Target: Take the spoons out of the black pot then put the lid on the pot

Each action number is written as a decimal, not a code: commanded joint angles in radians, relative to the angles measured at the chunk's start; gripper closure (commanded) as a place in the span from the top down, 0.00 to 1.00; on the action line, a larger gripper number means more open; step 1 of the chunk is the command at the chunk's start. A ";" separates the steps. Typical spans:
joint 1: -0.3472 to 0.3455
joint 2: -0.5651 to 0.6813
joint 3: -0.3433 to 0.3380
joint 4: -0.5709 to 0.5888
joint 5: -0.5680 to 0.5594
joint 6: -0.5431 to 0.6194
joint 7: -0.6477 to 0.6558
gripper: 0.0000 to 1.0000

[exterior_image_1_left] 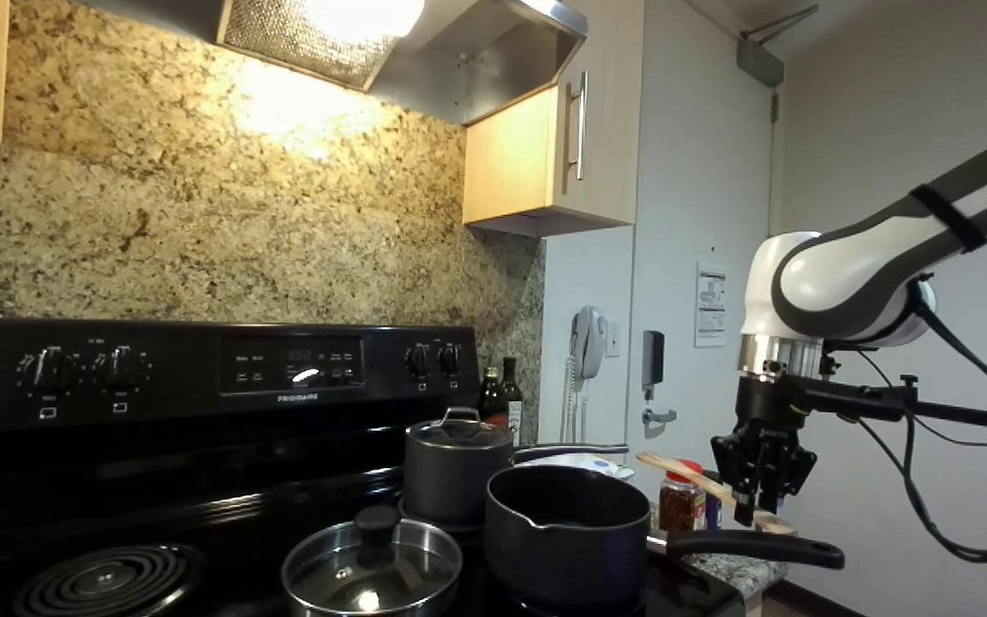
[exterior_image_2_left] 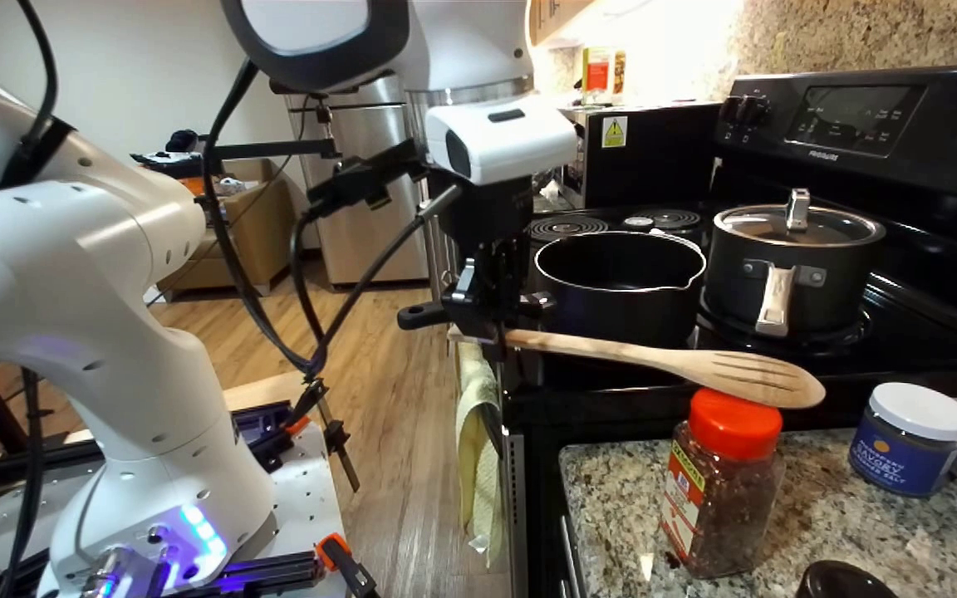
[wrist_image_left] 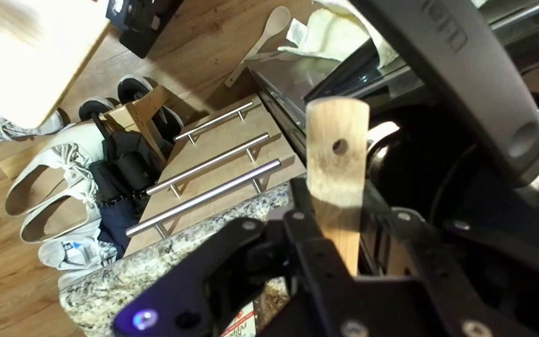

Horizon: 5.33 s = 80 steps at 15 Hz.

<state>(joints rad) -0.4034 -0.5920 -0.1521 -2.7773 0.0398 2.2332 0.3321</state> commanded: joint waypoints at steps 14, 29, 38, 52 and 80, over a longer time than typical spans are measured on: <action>0.092 0.215 -0.019 0.016 -0.072 0.103 -0.135 0.11; 0.130 0.419 -0.102 0.131 -0.069 0.128 -0.408 0.11; 0.126 0.492 -0.126 0.123 -0.035 0.189 -0.427 0.59; 0.043 0.089 -0.095 0.037 -0.079 0.106 -0.186 1.00; 0.310 0.235 0.165 0.464 -0.070 -0.007 -0.076 1.00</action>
<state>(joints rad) -0.0870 -0.3686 0.0065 -2.3306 -0.0086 2.2531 0.2411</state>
